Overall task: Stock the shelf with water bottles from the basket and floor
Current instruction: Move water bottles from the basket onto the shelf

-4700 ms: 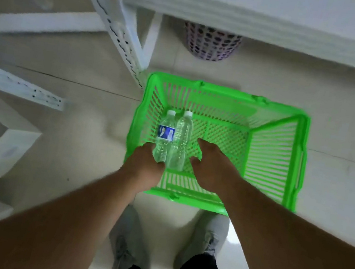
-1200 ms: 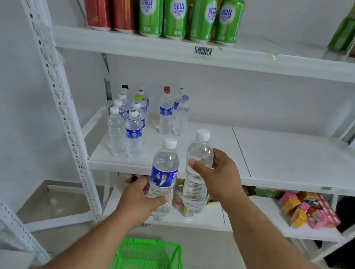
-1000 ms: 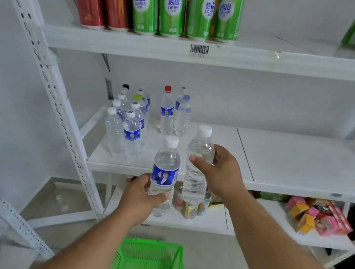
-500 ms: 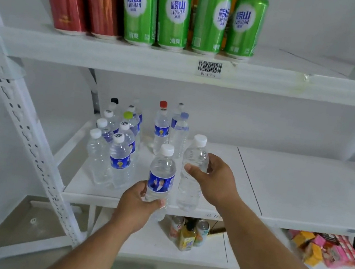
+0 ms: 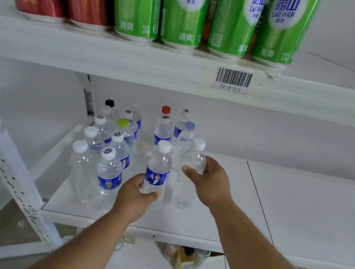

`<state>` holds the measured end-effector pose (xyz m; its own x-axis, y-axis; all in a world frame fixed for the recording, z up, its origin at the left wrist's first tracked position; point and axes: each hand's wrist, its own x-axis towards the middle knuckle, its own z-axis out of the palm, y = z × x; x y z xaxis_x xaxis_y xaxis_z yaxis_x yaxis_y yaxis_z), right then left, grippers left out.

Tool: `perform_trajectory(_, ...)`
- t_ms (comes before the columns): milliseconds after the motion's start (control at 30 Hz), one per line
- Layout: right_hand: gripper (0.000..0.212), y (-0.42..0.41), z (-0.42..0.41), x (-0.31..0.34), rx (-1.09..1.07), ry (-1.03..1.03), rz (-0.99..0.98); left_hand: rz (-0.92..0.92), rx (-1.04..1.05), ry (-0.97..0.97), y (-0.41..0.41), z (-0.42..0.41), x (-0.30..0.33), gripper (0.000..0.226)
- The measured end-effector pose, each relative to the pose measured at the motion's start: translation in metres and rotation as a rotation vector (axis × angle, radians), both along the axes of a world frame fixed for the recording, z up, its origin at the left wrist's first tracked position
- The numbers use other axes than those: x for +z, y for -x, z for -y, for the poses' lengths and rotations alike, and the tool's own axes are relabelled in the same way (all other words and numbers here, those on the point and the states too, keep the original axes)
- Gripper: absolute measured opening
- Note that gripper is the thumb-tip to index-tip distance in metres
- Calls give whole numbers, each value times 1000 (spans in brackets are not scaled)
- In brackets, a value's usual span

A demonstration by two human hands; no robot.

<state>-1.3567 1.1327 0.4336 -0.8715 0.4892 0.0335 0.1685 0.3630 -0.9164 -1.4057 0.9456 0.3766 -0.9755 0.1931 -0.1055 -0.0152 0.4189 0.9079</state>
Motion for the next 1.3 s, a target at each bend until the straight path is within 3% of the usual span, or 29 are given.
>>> perform_trajectory(667, 44, 101, -35, -50, 73, 42, 27, 0, 95, -54, 98, -58, -42, 49)
perform_trajectory(867, 31, 107, -41, -55, 81, 37, -5, -4, 63, -130, 104, -56, -46, 46)
perform_trajectory(1300, 47, 111, -47, -61, 124, 5, 1, 22, -12, -88, 112, -58, -43, 48)
